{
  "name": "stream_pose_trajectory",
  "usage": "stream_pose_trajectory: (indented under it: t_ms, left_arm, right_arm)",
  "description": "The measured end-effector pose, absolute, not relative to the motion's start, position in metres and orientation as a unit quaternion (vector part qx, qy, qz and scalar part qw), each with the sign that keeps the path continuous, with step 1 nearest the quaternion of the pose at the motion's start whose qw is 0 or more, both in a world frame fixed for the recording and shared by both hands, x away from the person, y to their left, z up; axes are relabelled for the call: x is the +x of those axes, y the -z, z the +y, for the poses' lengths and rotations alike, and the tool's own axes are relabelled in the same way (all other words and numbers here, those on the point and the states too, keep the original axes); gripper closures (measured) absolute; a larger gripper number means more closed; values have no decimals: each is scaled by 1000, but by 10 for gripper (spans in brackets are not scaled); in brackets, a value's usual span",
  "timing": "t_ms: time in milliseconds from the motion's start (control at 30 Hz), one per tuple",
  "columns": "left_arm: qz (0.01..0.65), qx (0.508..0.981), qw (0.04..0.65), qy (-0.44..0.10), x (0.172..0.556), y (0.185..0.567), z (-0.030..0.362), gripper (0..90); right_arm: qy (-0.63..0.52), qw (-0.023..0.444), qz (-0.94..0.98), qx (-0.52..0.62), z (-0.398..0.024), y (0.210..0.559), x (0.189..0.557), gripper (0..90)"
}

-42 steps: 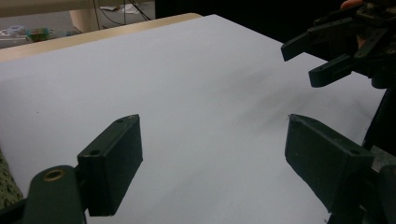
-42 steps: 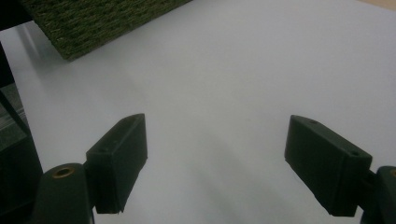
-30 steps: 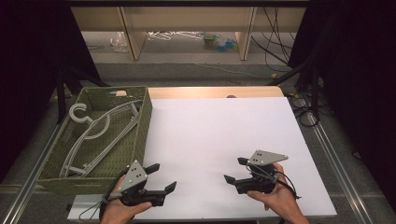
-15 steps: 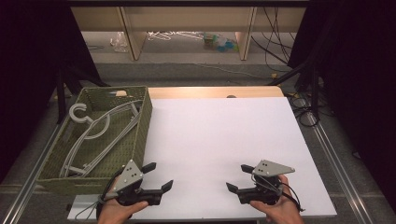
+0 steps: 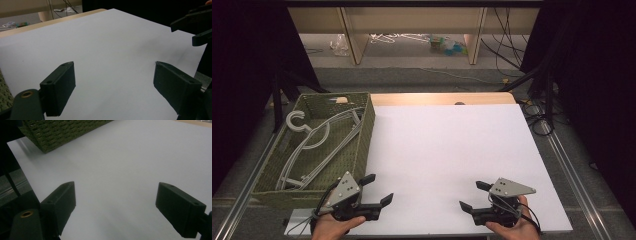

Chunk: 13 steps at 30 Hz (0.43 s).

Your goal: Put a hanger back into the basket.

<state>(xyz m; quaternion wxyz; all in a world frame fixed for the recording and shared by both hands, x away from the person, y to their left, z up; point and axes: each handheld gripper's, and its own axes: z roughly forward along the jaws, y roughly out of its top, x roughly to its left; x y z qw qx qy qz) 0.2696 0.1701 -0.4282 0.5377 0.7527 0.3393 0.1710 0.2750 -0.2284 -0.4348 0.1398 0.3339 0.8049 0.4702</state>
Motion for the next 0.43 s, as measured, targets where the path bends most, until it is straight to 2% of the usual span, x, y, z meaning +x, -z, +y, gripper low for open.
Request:
stream_pose_trajectory:
  t_ms: [433]
  left_arm:
    - [342,753,535,-174,269,427,170,177]
  right_arm:
    - [-468,134,806,338,-229,435,275,173]
